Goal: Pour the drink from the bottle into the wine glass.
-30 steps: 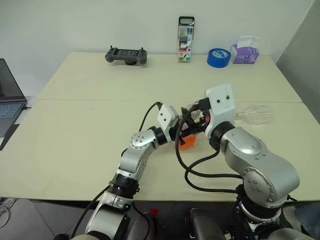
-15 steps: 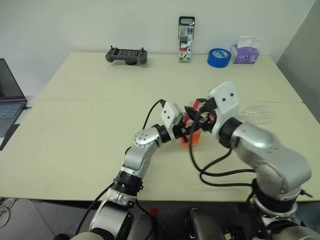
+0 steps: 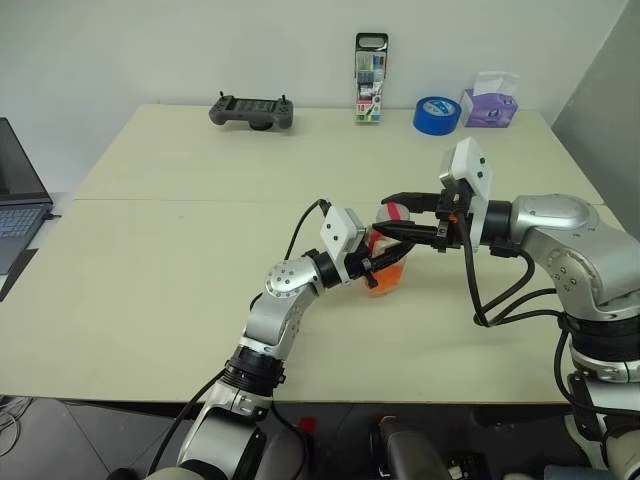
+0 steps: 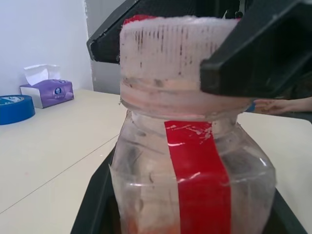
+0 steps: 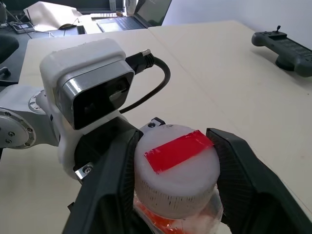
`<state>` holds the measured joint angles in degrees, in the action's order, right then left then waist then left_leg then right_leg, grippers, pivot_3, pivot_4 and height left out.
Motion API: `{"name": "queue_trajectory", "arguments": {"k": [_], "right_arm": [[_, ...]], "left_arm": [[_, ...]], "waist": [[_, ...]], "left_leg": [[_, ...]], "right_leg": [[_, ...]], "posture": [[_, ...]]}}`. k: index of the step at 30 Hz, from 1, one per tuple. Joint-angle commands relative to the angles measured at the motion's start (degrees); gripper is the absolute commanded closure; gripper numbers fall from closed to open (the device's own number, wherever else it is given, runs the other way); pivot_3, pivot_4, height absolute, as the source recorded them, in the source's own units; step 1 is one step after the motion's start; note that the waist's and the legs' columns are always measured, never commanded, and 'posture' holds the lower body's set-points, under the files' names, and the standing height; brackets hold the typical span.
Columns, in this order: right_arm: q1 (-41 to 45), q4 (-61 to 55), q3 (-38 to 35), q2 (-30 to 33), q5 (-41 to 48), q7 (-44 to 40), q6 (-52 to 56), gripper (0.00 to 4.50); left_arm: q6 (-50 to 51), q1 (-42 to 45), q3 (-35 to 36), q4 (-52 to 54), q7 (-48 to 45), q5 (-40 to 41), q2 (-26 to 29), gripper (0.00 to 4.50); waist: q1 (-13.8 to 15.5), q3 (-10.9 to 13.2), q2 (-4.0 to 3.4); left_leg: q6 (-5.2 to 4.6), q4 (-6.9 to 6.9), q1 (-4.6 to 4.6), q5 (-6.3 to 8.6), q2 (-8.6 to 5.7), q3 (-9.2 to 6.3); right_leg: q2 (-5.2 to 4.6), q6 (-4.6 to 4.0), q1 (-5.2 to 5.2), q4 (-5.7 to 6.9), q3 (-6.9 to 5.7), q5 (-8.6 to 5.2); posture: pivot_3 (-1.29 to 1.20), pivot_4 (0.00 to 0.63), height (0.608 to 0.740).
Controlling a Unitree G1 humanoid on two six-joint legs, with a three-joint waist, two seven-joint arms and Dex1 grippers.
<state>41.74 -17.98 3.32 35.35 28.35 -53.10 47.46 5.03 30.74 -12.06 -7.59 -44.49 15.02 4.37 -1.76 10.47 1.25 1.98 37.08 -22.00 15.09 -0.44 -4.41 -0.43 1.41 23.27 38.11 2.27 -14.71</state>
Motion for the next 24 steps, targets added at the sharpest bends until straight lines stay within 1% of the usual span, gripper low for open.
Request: {"name": "queue_trajectory", "arguments": {"k": [1,3,4,9,14,17,19,24], "right_arm": [[1.24,-2.92,-0.98,-0.39,2.14,0.15,-0.68,0.84],[0.76,-3.55,-0.71,-0.46,-0.04,2.32,-2.55,0.16],[0.56,-3.79,-0.54,-0.50,-1.04,3.52,-3.07,0.00],[-1.97,-8.49,-3.03,-2.27,-1.82,12.91,0.45,0.00],[-5.02,-15.66,-2.97,-4.09,-2.84,22.17,6.33,0.00],[-5.63,-18.32,-2.02,-6.49,-3.96,28.25,10.25,0.00],[-5.58,-19.07,-1.48,-9.30,-4.81,32.61,12.82,0.00],[-4.25,-18.68,-0.14,-14.33,-7.92,39.75,15.08,0.00]], "left_arm": [[-0.04,1.40,-0.12,0.57,0.07,-0.06,-0.43,2.86],[-0.12,1.78,0.03,0.12,-0.08,-0.09,-0.38,2.86],[-0.17,1.93,0.08,-0.07,-0.17,-0.10,-0.38,2.86],[-0.58,2.61,0.18,-1.01,-0.50,-0.11,-0.53,2.86],[-0.84,2.68,0.07,-1.37,-0.73,-0.12,-0.71,2.86],[-1.04,2.78,0.08,-1.80,-1.12,0.03,-0.81,2.86],[-1.16,2.79,-0.03,-1.93,-1.31,-0.01,-1.01,2.86],[-1.57,3.21,0.04,-2.69,-1.61,-0.19,-1.44,2.86]], "waist": [[0.01,0.00,0.00],[0.06,0.00,0.00],[0.11,0.00,0.00],[0.12,0.00,0.00],[0.14,0.00,0.00],[0.10,0.00,0.00],[0.10,0.00,0.00],[0.08,0.00,-0.01]], "left_leg": [[0.00,0.01,-0.01,0.00,-0.04,0.00],[0.00,0.03,-0.01,0.00,-0.08,0.00],[0.00,0.05,-0.02,0.00,-0.08,-0.01],[0.01,0.04,-0.01,0.00,-0.03,-0.07],[0.02,0.01,-0.04,-0.01,-0.03,-0.11],[0.02,0.01,-0.03,-0.01,-0.03,-0.09],[0.02,0.03,-0.02,-0.01,-0.02,-0.11],[0.03,0.05,-0.01,-0.02,-0.03,-0.07]], "right_leg": [[-0.05,0.00,0.00,-0.01,0.03,0.00],[-0.09,0.01,0.00,-0.02,0.04,0.00],[-0.10,0.01,0.00,-0.02,0.03,0.00],[-0.08,0.02,0.00,0.01,-0.01,0.00],[-0.09,0.02,0.02,0.01,0.00,0.00],[-0.09,0.02,0.02,0.03,0.00,0.00],[-0.08,0.02,0.02,0.05,-0.01,0.00],[-0.06,0.02,0.02,0.07,0.01,0.00]], "posture": [[0.00,0.150,0.740],[0.00,0.150,0.740],[0.00,0.150,0.740],[0.00,0.150,0.740],[0.00,0.150,0.740],[0.00,0.150,0.740],[0.00,0.150,0.740],[0.00,0.150,0.740]]}}
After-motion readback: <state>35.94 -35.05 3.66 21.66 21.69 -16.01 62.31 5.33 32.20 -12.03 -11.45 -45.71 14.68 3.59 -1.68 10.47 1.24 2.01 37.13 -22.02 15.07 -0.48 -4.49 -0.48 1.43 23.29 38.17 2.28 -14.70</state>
